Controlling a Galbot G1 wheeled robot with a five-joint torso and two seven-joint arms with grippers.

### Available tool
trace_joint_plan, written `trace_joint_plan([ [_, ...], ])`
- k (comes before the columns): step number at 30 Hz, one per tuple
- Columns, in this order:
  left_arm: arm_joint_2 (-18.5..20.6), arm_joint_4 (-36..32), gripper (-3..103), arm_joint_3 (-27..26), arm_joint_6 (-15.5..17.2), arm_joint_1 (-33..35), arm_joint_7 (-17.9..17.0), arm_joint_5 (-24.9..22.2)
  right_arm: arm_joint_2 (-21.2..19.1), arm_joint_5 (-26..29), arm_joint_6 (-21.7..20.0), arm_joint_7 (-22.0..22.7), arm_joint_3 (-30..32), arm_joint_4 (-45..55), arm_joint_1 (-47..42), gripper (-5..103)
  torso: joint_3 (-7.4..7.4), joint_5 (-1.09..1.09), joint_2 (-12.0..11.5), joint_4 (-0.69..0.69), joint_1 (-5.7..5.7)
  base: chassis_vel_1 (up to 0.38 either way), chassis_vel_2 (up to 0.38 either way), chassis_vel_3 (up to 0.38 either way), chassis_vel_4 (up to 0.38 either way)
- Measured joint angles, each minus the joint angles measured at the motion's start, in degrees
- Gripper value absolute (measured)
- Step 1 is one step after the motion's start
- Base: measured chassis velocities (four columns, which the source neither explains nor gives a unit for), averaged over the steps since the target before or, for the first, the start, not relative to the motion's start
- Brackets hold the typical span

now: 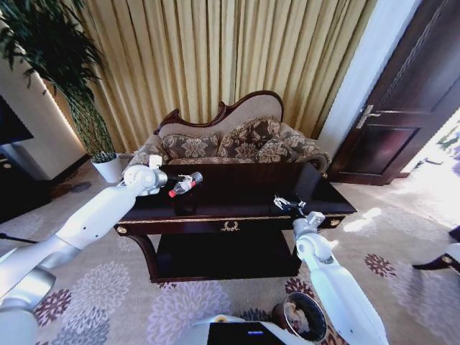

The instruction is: Move to the front of the table and place the trash on the table into the trash bin.

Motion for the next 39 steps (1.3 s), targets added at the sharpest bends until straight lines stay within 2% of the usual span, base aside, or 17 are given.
trace_joint_plan([
  [19,0.3,2.6,100,0.4,0.0,0.2,5.0,3.4,0.9,-1.0,0.3,0.2,0.1,0.0,-0.6,100,0.0,0.0,0.0,0.02,0.0,0.0,0.0,0.0,0.0],
  [39,-0.5,3.0,100,1.0,0.0,0.2,5.8,3.7,1.1,-1.4,0.7,-0.1,0.0,-0.9,-0.3,100,0.0,0.0,0.0,0.01,0.0,0.0,0.0,0.0,0.0],
])
